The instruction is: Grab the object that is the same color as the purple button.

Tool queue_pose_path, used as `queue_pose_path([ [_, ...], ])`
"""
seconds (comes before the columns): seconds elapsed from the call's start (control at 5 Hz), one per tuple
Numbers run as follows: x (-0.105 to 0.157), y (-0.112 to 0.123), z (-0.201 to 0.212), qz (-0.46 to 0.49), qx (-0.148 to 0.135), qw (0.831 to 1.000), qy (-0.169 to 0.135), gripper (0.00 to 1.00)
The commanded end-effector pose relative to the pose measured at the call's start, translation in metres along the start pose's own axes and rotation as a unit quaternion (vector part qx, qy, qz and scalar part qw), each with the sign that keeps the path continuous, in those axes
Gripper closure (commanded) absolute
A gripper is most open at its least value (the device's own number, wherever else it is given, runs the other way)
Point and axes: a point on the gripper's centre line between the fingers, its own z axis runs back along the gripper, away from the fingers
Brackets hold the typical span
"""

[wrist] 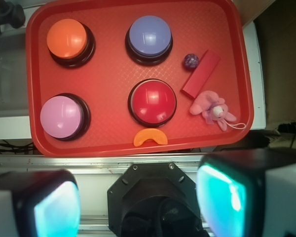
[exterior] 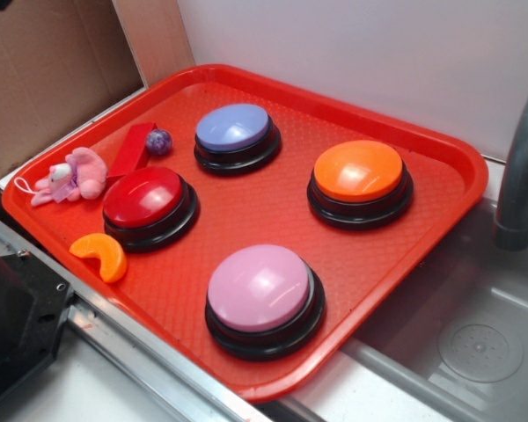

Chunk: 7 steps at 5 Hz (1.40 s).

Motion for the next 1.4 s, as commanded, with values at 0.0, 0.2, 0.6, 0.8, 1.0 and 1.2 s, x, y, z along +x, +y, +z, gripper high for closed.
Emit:
queue_pose_path([
  [0.0, 0.0, 0.0, 0.0, 0.0, 0.0, 1.0, 0.0, 0.0],
  [0.2, 0.017, 0.008, -0.02, -0.026, 0.019, 0.999, -0.034, 0.0],
  [0.6, 0.056, 0.032, -0.059, -0.106, 0.01, 0.992, -0.074, 0.0],
  [0.8, 0.079, 0.053, -0.078, -0.152, 0.001, 0.985, -0.083, 0.0],
  [1.0, 0.098, 0.063, -0.098, -0.197, 0.012, 0.976, -0.093, 0.0],
  [1.2, 0.112, 0.073, -0.116, -0.227, 0.018, 0.968, -0.101, 0.0],
])
